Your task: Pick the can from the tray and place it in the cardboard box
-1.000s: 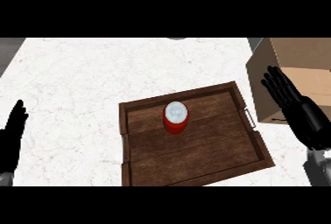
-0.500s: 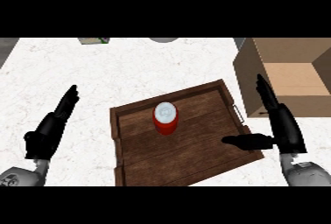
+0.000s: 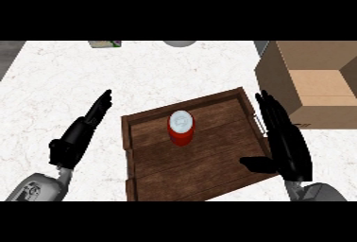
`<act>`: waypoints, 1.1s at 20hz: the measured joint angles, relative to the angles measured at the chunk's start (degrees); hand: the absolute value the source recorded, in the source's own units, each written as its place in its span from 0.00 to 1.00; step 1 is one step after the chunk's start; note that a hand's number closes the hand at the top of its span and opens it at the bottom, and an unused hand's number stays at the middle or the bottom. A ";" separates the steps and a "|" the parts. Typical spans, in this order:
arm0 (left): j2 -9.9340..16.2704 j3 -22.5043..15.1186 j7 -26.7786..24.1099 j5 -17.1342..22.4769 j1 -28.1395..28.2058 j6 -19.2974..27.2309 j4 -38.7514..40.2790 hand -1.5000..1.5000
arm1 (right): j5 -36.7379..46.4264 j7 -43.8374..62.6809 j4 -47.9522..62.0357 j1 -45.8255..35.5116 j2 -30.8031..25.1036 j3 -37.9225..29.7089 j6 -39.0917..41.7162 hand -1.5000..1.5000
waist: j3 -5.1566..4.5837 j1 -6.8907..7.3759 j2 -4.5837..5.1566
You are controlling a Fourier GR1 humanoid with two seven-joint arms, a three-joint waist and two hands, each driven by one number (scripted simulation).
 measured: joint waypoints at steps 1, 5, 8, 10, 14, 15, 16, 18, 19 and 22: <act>-0.21 -0.18 0.53 0.06 -0.38 -0.07 -0.28 0.50 | 2.87 3.25 -1.26 -0.30 0.30 1.45 1.24 0.00 | 0.03 0.10 -0.08; -1.24 -1.14 2.11 -0.27 -1.68 -0.05 -0.72 0.50 | 9.96 17.26 -7.50 -2.83 3.91 6.91 10.45 0.00 | 0.14 0.75 -0.08; -2.08 -1.71 2.61 -0.58 -2.36 -0.06 -0.80 0.50 | 12.04 27.88 -11.47 -4.84 9.10 11.16 19.02 0.00 | 0.26 1.52 0.14; -2.41 -1.86 3.42 -0.73 -3.20 -0.17 -0.92 0.50 | 12.69 33.70 -13.29 -6.74 13.31 13.02 24.23 0.00 | 0.35 2.05 0.33; -3.31 -1.99 4.82 -1.04 -5.19 -0.62 -0.88 0.50 | 12.07 39.49 -13.79 -11.19 20.59 13.96 29.46 0.00 | 0.52 2.93 0.77; -3.44 -1.90 4.96 -1.10 -5.28 -0.64 -0.86 0.50 | 11.83 40.52 -13.29 -12.02 21.57 14.32 29.85 0.00 | 0.55 3.16 0.83; -3.90 -1.92 4.87 -1.36 -5.54 -0.59 -0.44 0.50 | 11.46 41.30 -12.70 -13.03 22.36 14.47 30.03 0.00 | 0.59 3.30 0.92; -3.97 -1.96 4.80 -1.78 -5.42 -0.90 -0.53 0.50 | 10.30 42.50 -11.25 -15.61 23.45 13.73 30.26 0.00 | 0.63 3.70 1.03; -3.93 -1.74 4.36 -1.68 -5.20 -1.32 -0.37 0.50 | 9.63 43.13 -10.84 -16.73 23.82 13.41 30.32 0.00 | 0.65 3.83 1.07; -4.73 -1.68 4.28 -2.67 -5.92 -1.24 0.64 0.50 | 8.43 44.03 -9.30 -18.66 24.51 13.52 30.43 0.00 | 0.69 3.82 1.13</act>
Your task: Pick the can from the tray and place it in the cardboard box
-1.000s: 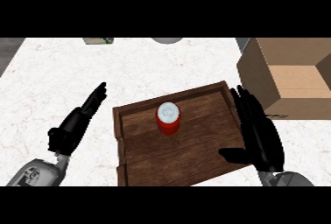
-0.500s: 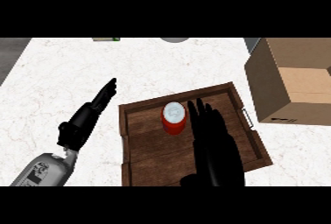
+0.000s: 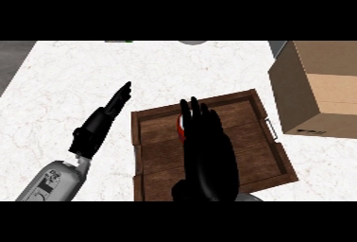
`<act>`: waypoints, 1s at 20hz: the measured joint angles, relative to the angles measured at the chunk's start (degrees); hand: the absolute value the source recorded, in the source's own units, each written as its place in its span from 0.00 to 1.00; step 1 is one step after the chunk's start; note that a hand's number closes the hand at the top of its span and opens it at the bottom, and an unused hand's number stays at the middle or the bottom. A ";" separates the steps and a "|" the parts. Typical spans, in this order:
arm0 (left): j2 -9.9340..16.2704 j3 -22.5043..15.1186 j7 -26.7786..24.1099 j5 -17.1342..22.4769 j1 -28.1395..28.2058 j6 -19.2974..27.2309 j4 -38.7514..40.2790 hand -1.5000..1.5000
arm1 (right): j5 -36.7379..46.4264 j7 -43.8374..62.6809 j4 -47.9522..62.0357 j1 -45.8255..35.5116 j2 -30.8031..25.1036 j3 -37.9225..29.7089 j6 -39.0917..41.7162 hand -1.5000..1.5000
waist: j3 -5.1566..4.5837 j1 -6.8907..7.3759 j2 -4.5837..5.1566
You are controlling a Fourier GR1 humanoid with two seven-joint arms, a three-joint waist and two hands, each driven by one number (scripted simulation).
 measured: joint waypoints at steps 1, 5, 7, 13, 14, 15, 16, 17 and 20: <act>-0.36 0.10 0.16 0.00 -0.20 -0.02 0.12 0.50 | -0.11 -0.26 1.57 -0.55 0.17 -0.34 -0.05 0.00 | 0.01 0.05 0.04; -1.11 0.07 0.70 -0.50 -0.29 -0.18 -0.50 0.50 | -1.21 -0.89 6.38 -1.70 0.56 -2.16 -0.40 0.00 | 0.05 0.21 0.10; -1.42 0.05 0.81 -0.89 0.05 -0.06 -0.72 0.50 | -1.48 -0.86 8.21 -1.37 0.65 -1.94 -0.80 0.00 | 0.07 0.23 0.09; -2.49 0.56 1.16 -2.07 -0.55 -0.65 0.07 0.50 | -2.67 -1.32 13.72 -3.13 0.81 -1.93 -3.00 0.00 | 0.10 0.23 0.17; -2.62 0.96 0.58 -2.18 -0.16 -0.78 0.39 0.50 | -2.10 -1.74 13.90 -2.84 0.85 -1.94 -3.39 0.00 | 0.10 0.14 0.15; -2.41 1.55 0.34 -1.93 0.11 -1.37 0.35 0.50 | -1.39 -2.64 14.58 -2.56 0.91 -2.66 -3.60 0.00 | 0.10 0.06 0.15; -1.99 1.74 0.72 -1.77 0.92 -1.86 -0.95 0.50 | -1.19 -2.98 15.62 -2.84 0.95 -2.65 -4.13 0.00 | 0.11 0.17 0.13; -1.81 2.40 0.51 -1.79 0.73 -2.31 -0.47 0.50 | -0.74 -2.98 14.93 -2.23 0.96 -2.35 -4.07 0.00 | 0.11 0.02 0.12; -2.26 2.97 0.84 -2.20 0.69 -3.00 -0.33 0.50 | -1.09 -2.68 16.44 -3.21 0.97 -1.43 -4.79 0.00 | 0.11 0.08 0.14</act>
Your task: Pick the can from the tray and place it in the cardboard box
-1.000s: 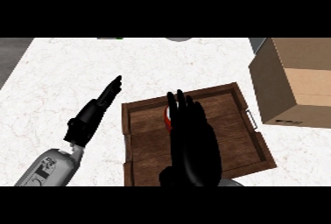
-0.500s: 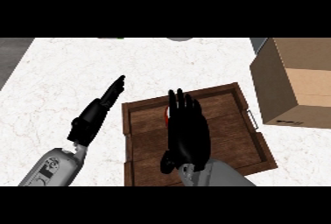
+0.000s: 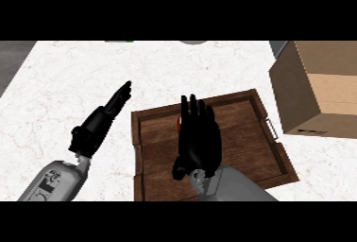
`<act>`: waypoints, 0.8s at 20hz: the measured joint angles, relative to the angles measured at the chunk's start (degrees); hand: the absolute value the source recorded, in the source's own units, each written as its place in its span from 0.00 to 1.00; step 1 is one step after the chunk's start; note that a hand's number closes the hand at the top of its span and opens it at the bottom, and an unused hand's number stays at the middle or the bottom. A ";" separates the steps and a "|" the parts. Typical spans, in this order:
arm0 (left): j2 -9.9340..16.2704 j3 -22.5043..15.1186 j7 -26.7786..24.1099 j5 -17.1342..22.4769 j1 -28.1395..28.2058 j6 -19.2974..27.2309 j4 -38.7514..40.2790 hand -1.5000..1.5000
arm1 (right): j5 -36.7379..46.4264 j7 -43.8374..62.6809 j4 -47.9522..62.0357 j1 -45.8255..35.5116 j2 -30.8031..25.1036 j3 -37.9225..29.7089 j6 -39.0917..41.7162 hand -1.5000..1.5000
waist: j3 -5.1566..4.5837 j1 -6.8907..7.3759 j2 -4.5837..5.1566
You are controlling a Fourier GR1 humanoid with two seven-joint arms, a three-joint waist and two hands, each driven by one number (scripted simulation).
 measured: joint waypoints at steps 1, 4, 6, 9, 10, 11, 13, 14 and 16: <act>-0.15 0.22 -0.13 -0.04 0.17 -0.23 0.13 0.50 | 0.24 -0.17 0.33 0.70 0.02 0.40 -0.16 0.00 | 0.00 -0.06 -0.01; -0.78 0.16 0.93 -1.10 0.72 0.07 -1.04 0.50 | -0.79 -0.45 1.49 -0.23 0.03 -0.55 -0.15 0.00 | 0.01 -0.03 -0.02; -1.17 0.36 2.00 -1.66 0.23 0.19 -1.61 0.50 | -1.56 -1.21 4.07 -0.51 0.09 -0.68 -0.60 0.00 | 0.01 0.06 0.00; -1.44 1.02 1.59 -1.93 0.82 -0.54 -1.26 0.50 | -2.87 -1.44 4.70 -0.77 0.11 -1.71 -0.45 0.00 | 0.01 -0.06 0.02; -1.89 0.92 1.19 -2.25 0.81 -0.71 -0.89 0.50 | -3.13 -1.56 5.72 -0.91 0.13 -1.68 -0.77 0.00 | 0.01 -0.05 0.03; -2.04 0.97 1.92 -2.39 0.66 -0.74 -1.60 0.50 | -3.64 -1.69 6.94 -1.55 0.14 -1.99 -0.92 0.00 | 0.01 0.04 0.04; -1.97 1.63 1.53 -2.52 0.72 -1.33 -1.49 0.50 | -4.31 -1.09 7.67 -1.70 0.02 -0.53 -1.88 0.00 | -0.01 0.11 -0.04; -1.89 2.06 2.28 -2.35 0.58 -1.64 -2.03 0.50 | -4.65 -1.26 8.42 -2.00 -0.02 -0.47 -2.16 0.00 | -0.01 0.13 -0.11; -2.19 2.43 2.53 -2.81 0.95 -1.76 -2.16 0.50 | -5.00 -1.70 9.11 -2.12 -0.02 -0.76 -2.56 0.00 | -0.03 0.06 -0.21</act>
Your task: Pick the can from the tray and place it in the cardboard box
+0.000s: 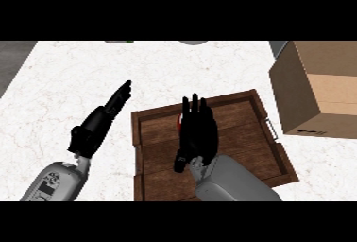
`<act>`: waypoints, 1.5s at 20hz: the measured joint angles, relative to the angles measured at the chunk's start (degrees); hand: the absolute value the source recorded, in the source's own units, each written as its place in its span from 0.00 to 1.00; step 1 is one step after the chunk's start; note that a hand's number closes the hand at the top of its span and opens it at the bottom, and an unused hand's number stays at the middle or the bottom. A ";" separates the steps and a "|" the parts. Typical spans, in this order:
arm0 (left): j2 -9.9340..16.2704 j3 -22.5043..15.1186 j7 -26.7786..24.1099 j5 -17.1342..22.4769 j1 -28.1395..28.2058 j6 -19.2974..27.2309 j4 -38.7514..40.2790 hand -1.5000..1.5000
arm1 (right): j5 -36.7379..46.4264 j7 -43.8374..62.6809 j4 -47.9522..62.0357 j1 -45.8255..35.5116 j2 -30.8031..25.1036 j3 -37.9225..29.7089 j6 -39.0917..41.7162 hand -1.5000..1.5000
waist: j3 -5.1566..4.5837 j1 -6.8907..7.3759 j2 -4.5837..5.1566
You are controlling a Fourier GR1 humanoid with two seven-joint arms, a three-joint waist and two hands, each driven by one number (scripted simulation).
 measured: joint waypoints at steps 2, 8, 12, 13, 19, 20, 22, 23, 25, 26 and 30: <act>-0.76 -0.07 -0.62 -0.82 0.31 0.09 0.37 0.50 | -0.61 -0.04 0.84 -0.62 -0.01 0.02 -0.19 0.00 | -0.02 -0.02 -0.07; -1.48 0.71 -0.91 -1.82 0.38 -0.74 0.72 0.50 | 0.62 -0.27 2.07 -0.35 -0.13 0.69 -0.70 0.00 | -0.09 -0.21 -0.47; -2.13 0.91 -1.20 -2.43 0.70 -1.10 0.96 0.50 | 1.59 -0.86 3.82 -0.87 -0.20 0.29 -1.17 0.00 | -0.14 -0.15 -0.69; -2.28 1.02 -1.21 -2.45 0.81 -1.23 1.03 0.50 | 1.81 -0.88 3.68 -0.53 -0.23 0.46 -1.25 1.00 | -0.15 -0.17 -0.77; -2.51 2.15 -1.83 -2.86 0.89 -2.09 1.59 0.50 | 2.70 -3.06 5.92 -1.49 -0.34 -1.10 -1.44 1.00 | -0.23 -0.15 -1.20; -2.53 2.08 -1.77 -2.87 1.46 -2.26 0.97 0.50 | 3.26 -3.47 6.39 -1.62 -0.35 -1.07 -1.52 1.00 | -0.24 -0.07 -1.30; -2.82 2.47 -1.52 -2.98 0.93 -2.44 1.76 0.50 | 4.52 -3.49 5.92 -1.12 -0.37 -0.15 -1.80 1.00 | -0.24 -0.19 -1.34; -3.04 2.33 -1.05 -3.15 0.97 -2.43 1.25 0.50 | 5.05 -3.87 6.96 -1.77 -0.26 -0.62 -1.91 1.00 | -0.23 -0.10 -1.31; -3.98 1.71 -0.71 -4.29 1.49 -1.58 0.70 0.50 | 6.87 -4.27 7.29 -1.74 -0.11 -0.84 -1.85 1.00 | -0.18 -0.17 -1.24; -4.32 1.69 -0.41 -4.54 1.38 -1.48 0.63 0.50 | 7.90 -4.12 7.14 -1.72 -0.08 -0.49 -1.84 1.00 | -0.17 -0.22 -1.16; -3.96 2.62 -0.06 -4.53 1.84 -1.55 0.35 0.50 | 7.52 -13.80 -1.06 5.57 -10.41 0.41 -3.48 1.00 | -0.05 -1.33 -1.29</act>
